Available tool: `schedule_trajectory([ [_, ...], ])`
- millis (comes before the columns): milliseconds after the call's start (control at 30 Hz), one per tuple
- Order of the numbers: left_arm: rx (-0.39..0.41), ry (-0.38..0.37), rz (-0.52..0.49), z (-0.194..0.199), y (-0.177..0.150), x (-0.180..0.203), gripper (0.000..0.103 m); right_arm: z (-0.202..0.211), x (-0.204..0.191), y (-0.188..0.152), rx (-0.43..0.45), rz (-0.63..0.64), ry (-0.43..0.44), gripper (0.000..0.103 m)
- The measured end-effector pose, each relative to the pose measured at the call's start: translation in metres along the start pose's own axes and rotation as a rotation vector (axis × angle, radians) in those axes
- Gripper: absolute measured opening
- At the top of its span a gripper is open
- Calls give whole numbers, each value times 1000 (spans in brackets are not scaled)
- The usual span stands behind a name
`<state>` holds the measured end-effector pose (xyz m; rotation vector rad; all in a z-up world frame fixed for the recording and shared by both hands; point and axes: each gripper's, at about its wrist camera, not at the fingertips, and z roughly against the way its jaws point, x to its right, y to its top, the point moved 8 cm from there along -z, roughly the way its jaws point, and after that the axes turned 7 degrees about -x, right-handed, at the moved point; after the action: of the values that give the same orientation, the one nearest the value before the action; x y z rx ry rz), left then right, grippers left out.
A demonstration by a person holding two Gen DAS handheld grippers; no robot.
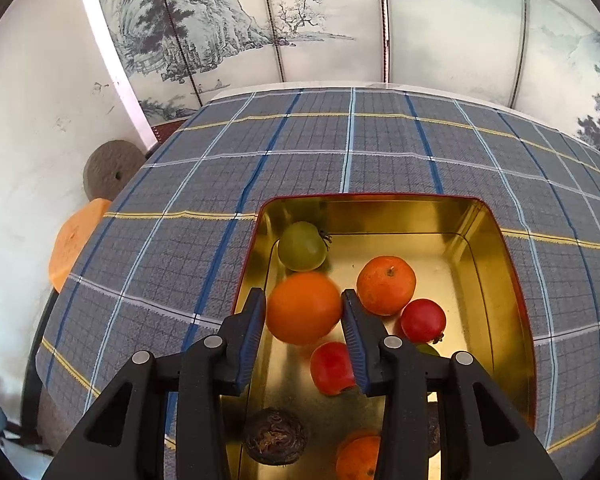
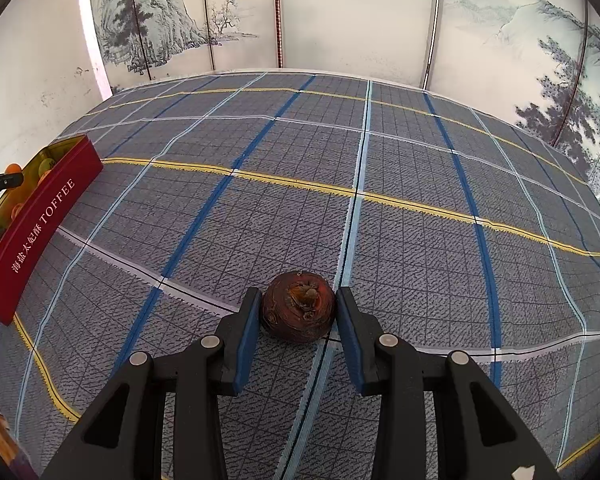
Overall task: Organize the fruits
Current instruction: 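Carry the orange into the tin tray and open the left gripper, then carry the brown kiwi into the tin tray and open the right gripper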
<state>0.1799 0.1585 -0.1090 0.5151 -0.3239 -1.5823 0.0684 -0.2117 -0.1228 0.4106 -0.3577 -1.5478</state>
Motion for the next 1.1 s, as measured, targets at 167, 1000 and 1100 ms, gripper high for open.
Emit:
schedule_trajectory([
  [167, 22, 5, 9, 5, 2, -2, 62, 0, 0, 0, 0, 0, 0, 35],
  [1000, 133, 10, 91, 116, -63, 5, 65, 12, -15, -13, 17, -21, 43, 35],
  [1100, 138, 8, 85, 125, -72, 9, 65, 18, -28, -17, 21, -18, 70, 35],
])
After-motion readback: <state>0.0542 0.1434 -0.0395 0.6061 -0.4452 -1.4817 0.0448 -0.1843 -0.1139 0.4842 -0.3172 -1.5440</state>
